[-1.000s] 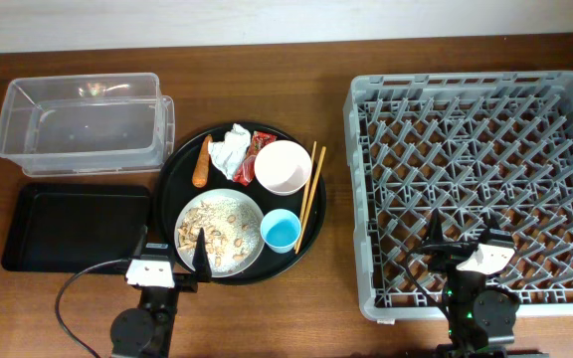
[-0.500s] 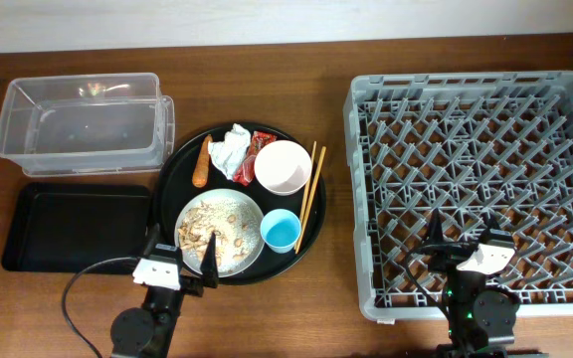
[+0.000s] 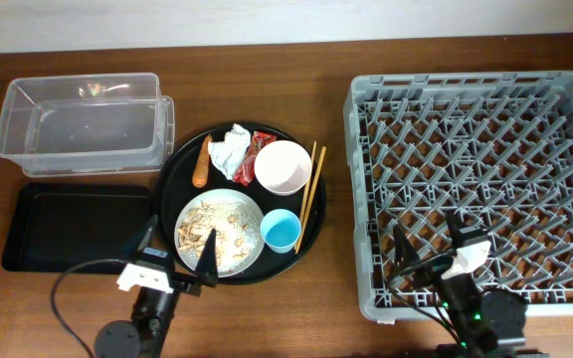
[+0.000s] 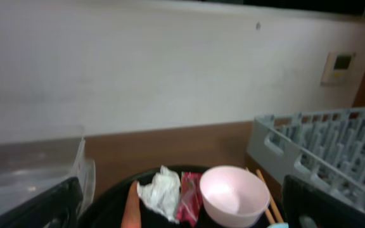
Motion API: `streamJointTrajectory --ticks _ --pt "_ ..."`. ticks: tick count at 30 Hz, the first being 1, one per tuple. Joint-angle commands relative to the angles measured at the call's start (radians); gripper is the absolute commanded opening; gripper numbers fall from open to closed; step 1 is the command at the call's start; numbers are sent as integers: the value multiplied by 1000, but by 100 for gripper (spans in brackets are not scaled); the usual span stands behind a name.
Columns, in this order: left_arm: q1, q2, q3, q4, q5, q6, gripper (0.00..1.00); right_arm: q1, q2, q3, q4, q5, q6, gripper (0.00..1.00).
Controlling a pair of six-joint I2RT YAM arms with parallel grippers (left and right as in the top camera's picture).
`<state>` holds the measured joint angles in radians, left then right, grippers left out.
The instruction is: Sort waste into correct bins and load items into the dishwasher rack
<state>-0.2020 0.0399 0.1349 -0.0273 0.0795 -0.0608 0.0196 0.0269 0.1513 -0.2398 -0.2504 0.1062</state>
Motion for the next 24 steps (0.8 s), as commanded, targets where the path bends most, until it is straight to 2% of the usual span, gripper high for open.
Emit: streamJointTrajectory --ticks 1,4,9,12,14,17,21,24 --pt "4 103 187 -95 10 -16 99 -8 85 189 -127 -34 6 98" --pt "4 278 356 -207 11 -13 99 -8 239 377 -263 -35 6 98" --pt "4 676 716 -445 28 -13 99 -7 585 765 -521 -53 2 98" --pt "4 939 961 -593 229 -13 99 -7 847 1000 -684 -53 2 98" --pt "4 1052 1038 -645 320 -19 99 -7 958 1054 -712 -75 7 98" --pt "4 1153 1045 -673 461 -18 99 -7 1097 1065 -742 -218 6 98" --pt "-3 1254 1045 -777 470 -17 99 -7 1239 1065 -772 -254 6 98" --pt "-37 1306 1045 -849 467 -17 99 -7 1283 1065 -771 -255 6 98"
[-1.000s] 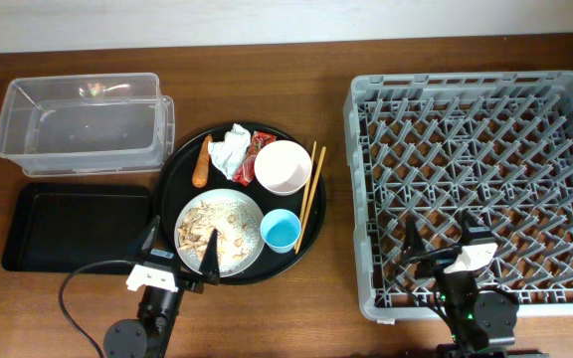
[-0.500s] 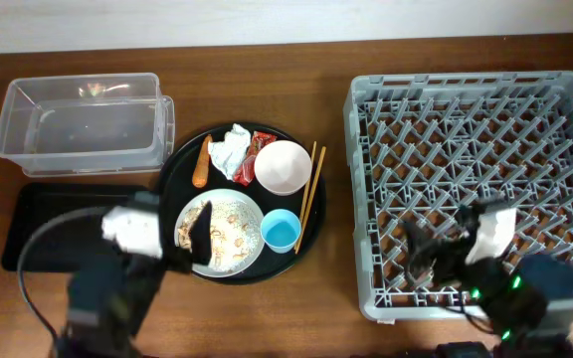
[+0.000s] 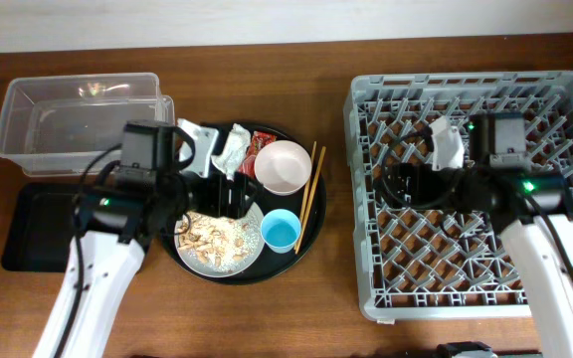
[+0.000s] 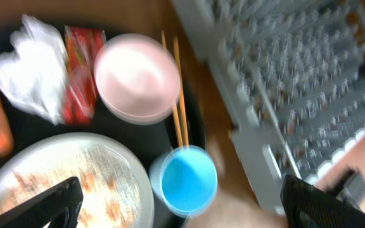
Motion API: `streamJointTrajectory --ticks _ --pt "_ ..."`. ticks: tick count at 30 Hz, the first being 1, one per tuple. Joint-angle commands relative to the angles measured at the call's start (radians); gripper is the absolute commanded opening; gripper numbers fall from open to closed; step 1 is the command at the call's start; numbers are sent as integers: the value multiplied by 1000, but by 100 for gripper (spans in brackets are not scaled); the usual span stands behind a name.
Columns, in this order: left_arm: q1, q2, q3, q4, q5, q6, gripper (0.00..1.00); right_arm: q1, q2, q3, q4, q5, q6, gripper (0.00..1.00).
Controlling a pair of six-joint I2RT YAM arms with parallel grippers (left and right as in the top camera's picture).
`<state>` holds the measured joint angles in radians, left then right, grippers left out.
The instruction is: Sort waste into correct bins and load items into the dishwasher rack
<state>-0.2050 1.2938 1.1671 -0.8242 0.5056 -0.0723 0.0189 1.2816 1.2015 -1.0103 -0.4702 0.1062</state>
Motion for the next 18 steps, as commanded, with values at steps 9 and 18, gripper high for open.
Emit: streamJointTrajectory --ticks 9,18 --pt "-306 307 6 -50 -349 -11 73 -6 32 14 57 -125 6 98" --pt "-322 437 9 25 -424 -52 20 -6 32 14 48 -124 6 98"
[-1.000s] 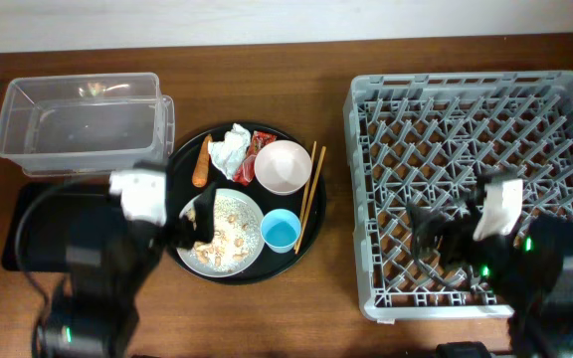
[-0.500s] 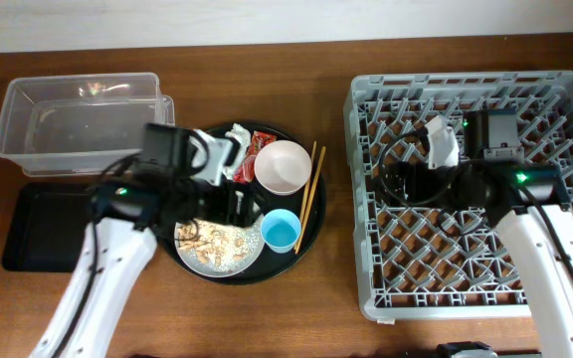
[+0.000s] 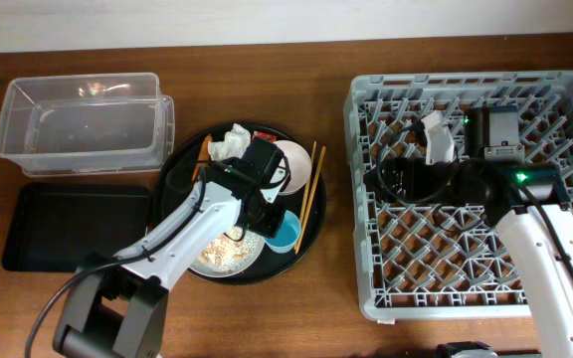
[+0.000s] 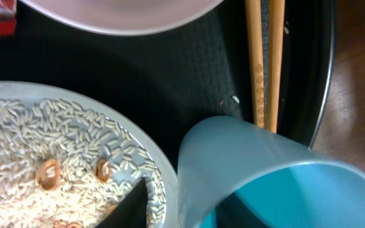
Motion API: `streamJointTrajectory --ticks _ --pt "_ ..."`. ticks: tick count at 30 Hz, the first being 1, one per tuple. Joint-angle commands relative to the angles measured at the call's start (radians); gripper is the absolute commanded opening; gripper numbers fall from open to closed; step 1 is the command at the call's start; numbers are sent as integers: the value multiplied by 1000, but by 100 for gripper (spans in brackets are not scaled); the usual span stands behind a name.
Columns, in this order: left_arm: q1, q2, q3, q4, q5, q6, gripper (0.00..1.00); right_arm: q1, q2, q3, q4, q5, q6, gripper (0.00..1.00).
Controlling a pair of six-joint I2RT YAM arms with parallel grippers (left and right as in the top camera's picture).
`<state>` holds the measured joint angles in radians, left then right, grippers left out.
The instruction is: Sort waste into correct bins and load items into the dishwasher rack
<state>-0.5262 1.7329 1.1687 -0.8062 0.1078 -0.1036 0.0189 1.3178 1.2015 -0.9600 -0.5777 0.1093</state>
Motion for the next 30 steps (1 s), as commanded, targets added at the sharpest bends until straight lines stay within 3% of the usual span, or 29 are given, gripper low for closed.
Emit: streamJointTrajectory --ticks 1,4,11,14,15,16,18,24,26,30 --pt "-1 -6 12 5 -26 -21 13 -6 -4 14 -2 -17 3 98" --pt "-1 -38 26 -17 -26 -24 1 -6 -4 14 -5 -17 3 98" --pt "77 -182 180 -199 16 -45 1 -6 -4 14 -27 -18 3 98" --pt "252 -253 196 -129 354 -13 0 -6 -4 14 -27 -59 2 100" --pt "318 -256 196 -97 539 18 0 -6 -4 14 -20 -103 2 98" --pt "406 -245 194 -64 815 58 1 -6 -4 14 2 -183 2 98" --pt "467 -221 193 -65 1027 76 0 -6 -4 14 45 -309 -9 98" --pt "443 -183 193 -73 1323 120 0 94 -4 14 254 -649 -87 91" --pt "442 -183 193 -74 1363 120 1 150 -4 14 345 -674 -85 86" --pt "442 -183 193 -78 1415 119 0 244 -4 14 478 -618 -22 85"
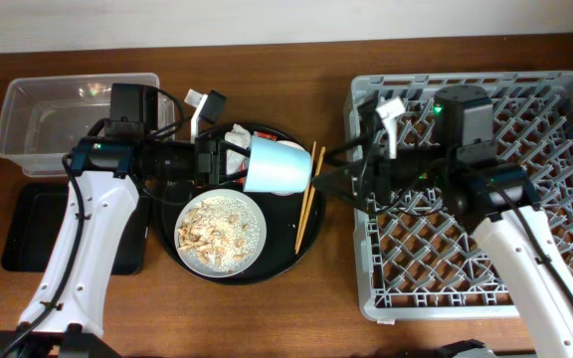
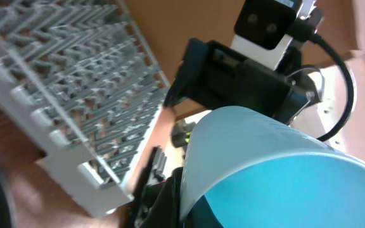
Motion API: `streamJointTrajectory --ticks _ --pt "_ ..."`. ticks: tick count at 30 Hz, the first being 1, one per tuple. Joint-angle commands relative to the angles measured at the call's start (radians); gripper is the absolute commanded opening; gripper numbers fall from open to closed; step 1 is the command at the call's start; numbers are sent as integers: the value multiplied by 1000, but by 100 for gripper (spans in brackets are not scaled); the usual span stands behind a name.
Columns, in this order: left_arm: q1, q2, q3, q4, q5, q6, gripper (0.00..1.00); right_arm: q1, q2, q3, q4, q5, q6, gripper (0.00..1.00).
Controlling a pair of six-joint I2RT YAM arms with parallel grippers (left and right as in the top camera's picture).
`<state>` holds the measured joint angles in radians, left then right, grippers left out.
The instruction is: Sort waste into correct bins and load items into the dishwasher rack
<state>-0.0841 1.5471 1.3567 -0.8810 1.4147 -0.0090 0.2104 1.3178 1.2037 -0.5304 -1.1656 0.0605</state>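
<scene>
My left gripper (image 1: 242,161) is shut on the blue cup (image 1: 272,164). The cup lies on its side in the air above the black round tray (image 1: 182,164), and it covers most of the white bowl (image 1: 301,184). In the left wrist view the blue cup (image 2: 277,171) fills the lower right, with one dark finger (image 2: 163,202) beside it. The plate of rice (image 1: 220,231), the chopsticks (image 1: 306,204) and a crumpled tissue (image 1: 233,132) remain on the tray. My right gripper (image 1: 338,182) hangs open and holds nothing, at the left edge of the grey dishwasher rack (image 1: 525,249).
A clear plastic bin (image 1: 68,124) stands at the back left, with a flat black bin (image 1: 28,234) in front of it. The left arm crosses over both bins. The left wrist view shows the rack (image 2: 62,69) and the right arm (image 2: 246,63) facing the cup.
The blue cup stood on the tray with my left gripper down at it; now it is held in the air on its side over the white bowl. My right gripper has moved left to the rack's edge.
Both arms were folded low at the table's near edge. Then the left gripper was over the tray and the right arm over the rack. Then the left gripper was at the blue cup on the tray. Now it holds the cup, and the right gripper faces it.
</scene>
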Motion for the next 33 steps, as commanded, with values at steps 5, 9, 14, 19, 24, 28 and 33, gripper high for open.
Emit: streamJointTrajectory --ticks 5,9,14,19,24,28,33 --pt "-1 3 5 -4 108 25 0 145 -4 12 147 -29 27 85" --pt "-22 3 5 -14 107 25 1 192 -4 12 172 49 35 75" --pt "-47 3 5 -14 77 25 0 195 -4 12 205 48 34 71" --pt "-47 3 5 -14 50 25 1 193 -17 13 241 25 34 85" --pt "-46 3 5 -13 54 25 1 193 -20 12 225 26 34 74" --pt "-26 3 5 -13 106 24 1 172 -20 12 216 26 34 73" --pt "-23 3 5 -13 116 25 8 161 -21 12 216 21 65 58"
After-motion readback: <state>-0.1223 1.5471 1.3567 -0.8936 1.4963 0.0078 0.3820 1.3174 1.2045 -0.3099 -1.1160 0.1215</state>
